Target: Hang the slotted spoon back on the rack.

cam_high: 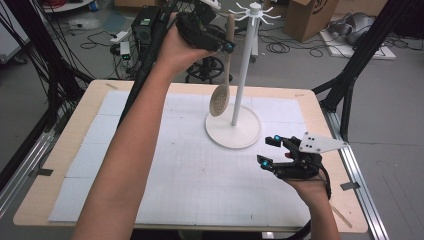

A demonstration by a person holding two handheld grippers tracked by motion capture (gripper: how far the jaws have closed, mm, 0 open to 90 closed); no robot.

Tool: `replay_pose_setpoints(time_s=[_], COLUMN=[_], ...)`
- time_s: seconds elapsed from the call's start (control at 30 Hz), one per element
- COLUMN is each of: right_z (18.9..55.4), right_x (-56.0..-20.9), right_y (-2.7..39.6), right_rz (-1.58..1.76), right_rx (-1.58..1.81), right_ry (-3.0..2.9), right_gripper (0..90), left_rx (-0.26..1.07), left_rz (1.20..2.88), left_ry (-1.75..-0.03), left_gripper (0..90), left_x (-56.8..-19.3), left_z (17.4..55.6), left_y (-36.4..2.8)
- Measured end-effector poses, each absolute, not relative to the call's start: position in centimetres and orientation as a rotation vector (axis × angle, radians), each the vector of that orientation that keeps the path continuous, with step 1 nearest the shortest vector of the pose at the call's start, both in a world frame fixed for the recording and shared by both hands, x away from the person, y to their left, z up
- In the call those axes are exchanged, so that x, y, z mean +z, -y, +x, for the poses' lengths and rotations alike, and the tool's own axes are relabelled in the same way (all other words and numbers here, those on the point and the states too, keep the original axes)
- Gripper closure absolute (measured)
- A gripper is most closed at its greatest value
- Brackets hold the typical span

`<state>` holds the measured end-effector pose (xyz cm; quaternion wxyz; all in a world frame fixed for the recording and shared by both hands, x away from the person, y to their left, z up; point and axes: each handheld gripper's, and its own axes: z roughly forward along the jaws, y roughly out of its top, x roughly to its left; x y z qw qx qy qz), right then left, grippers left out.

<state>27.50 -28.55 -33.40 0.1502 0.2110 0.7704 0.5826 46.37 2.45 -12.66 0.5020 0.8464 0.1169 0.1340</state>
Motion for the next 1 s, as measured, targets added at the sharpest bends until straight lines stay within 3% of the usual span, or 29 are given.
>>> replay_pose_setpoints(time_s=[1.0], right_z=[27.57], right_x=[-33.52], right_y=[28.59], right_rz=[0.609], right_rx=[1.677], right_ry=[-2.218], right_gripper=[34.5], left_rx=[0.353], left_rz=[2.065], left_ry=[-0.306], left_gripper=[68.4], left_x=[-12.57], left_z=[46.70], left_y=[-2.05])
